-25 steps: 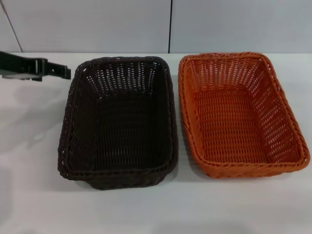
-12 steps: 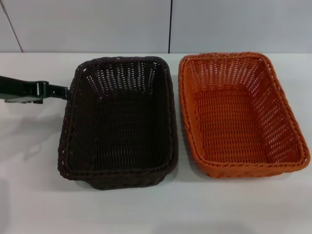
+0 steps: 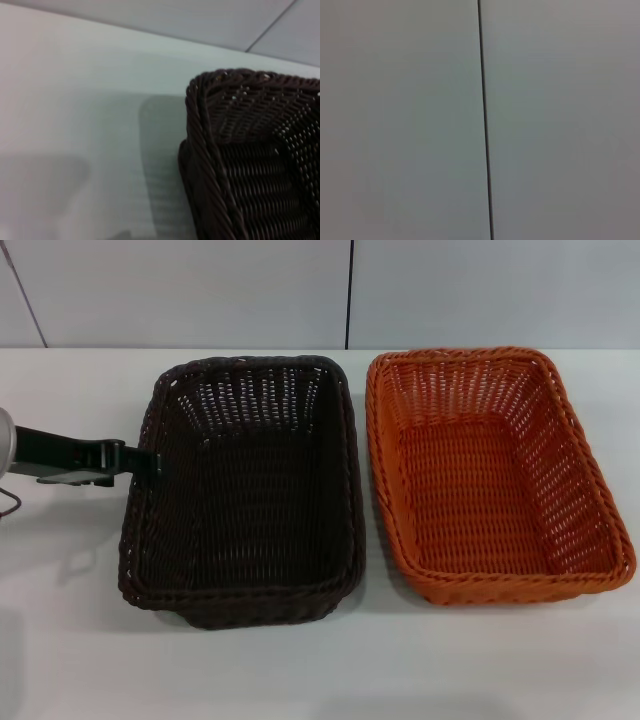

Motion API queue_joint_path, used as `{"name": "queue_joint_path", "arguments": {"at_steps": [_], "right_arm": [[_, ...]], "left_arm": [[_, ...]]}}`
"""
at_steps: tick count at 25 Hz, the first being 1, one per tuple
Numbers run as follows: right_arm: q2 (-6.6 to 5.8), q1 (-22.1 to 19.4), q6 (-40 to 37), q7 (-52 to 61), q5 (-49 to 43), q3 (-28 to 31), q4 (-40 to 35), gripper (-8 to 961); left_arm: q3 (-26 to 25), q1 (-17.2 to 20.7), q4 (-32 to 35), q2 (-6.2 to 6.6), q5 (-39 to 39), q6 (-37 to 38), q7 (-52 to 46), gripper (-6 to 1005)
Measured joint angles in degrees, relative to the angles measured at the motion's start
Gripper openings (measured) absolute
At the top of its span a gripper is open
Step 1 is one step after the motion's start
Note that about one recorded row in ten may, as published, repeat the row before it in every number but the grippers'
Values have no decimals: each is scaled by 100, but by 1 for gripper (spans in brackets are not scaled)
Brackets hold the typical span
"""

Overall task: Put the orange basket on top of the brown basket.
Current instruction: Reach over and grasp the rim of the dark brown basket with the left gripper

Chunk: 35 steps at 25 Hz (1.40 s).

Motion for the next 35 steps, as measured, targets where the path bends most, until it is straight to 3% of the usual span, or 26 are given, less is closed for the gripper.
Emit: {"name": "queue_joint_path", "arguments": {"at_steps": [12,31,35], "right_arm": [[7,-45,-3,24,0,0,0,574],[2,-221,-59,53,1,6,-1,572],[0,-267,-68,53,1,0,0,571]], "left_arm": [[365,-34,429,4,-195,197,36,842],[396,59,483,27,-874,133,493,486],[391,66,448,26,-878,89,471,316]]}}
